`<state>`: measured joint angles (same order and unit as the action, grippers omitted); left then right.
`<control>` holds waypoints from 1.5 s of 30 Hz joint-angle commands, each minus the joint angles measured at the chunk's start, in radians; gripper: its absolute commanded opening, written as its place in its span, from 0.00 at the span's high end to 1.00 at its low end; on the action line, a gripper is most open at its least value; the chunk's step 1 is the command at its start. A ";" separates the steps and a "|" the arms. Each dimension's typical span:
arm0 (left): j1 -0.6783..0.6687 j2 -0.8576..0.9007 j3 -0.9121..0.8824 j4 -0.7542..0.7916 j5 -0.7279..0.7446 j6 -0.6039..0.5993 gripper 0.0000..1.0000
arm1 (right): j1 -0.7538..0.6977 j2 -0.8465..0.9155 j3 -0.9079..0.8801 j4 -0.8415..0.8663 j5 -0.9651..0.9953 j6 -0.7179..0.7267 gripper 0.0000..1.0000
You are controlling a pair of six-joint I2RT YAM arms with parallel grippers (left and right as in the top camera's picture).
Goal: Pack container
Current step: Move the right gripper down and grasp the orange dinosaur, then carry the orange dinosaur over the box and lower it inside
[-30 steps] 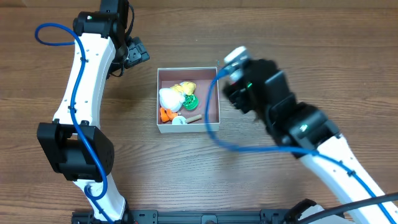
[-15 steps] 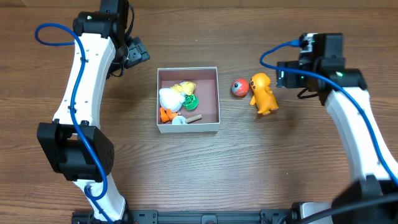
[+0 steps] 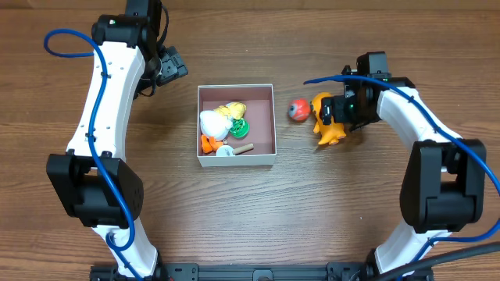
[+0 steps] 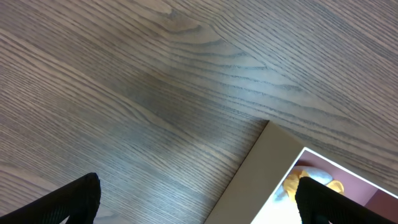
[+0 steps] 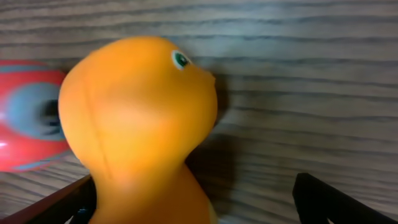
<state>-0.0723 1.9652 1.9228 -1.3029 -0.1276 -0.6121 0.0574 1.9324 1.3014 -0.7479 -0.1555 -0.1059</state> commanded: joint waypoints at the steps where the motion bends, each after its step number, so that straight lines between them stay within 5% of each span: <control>1: 0.000 -0.024 0.010 -0.002 0.005 -0.019 0.00 | 0.005 0.021 0.000 -0.017 -0.004 -0.006 0.30; 2: 0.000 -0.024 0.010 -0.002 0.005 -0.019 0.00 | 0.005 0.021 0.001 -0.022 -0.004 -0.006 0.46; 3: 0.000 -0.024 0.010 -0.002 0.005 -0.019 0.00 | 0.005 0.020 0.001 -0.032 -0.004 -0.006 0.72; 5: 0.000 -0.024 0.010 -0.002 0.005 -0.019 0.00 | 0.005 0.020 0.002 -0.052 -0.004 -0.005 0.94; 6: 0.000 -0.024 0.010 -0.002 0.005 -0.019 0.00 | 0.005 0.020 0.003 -0.056 -0.004 -0.005 0.96; 19: 0.000 -0.024 0.010 -0.002 0.005 -0.019 0.00 | 0.015 -0.121 0.284 -0.350 -0.004 0.006 0.96; 26: 0.000 -0.024 0.010 -0.002 0.005 -0.019 0.00 | 0.148 -0.230 0.328 -0.407 -0.020 0.010 0.96; 33: 0.000 -0.024 0.010 -0.002 0.005 -0.019 0.00 | 0.371 -0.236 0.328 -0.320 -0.022 0.010 0.96; 37: 0.000 -0.024 0.010 -0.002 0.005 -0.019 0.00 | 0.467 -0.232 0.327 -0.242 -0.022 0.132 0.96; 45: 0.000 -0.024 0.010 -0.002 0.005 -0.019 0.00 | 0.549 -0.187 0.291 -0.153 -0.018 0.167 0.96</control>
<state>-0.0723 1.9652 1.9228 -1.3029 -0.1272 -0.6121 0.5797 1.7187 1.6058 -0.9264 -0.1757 0.0334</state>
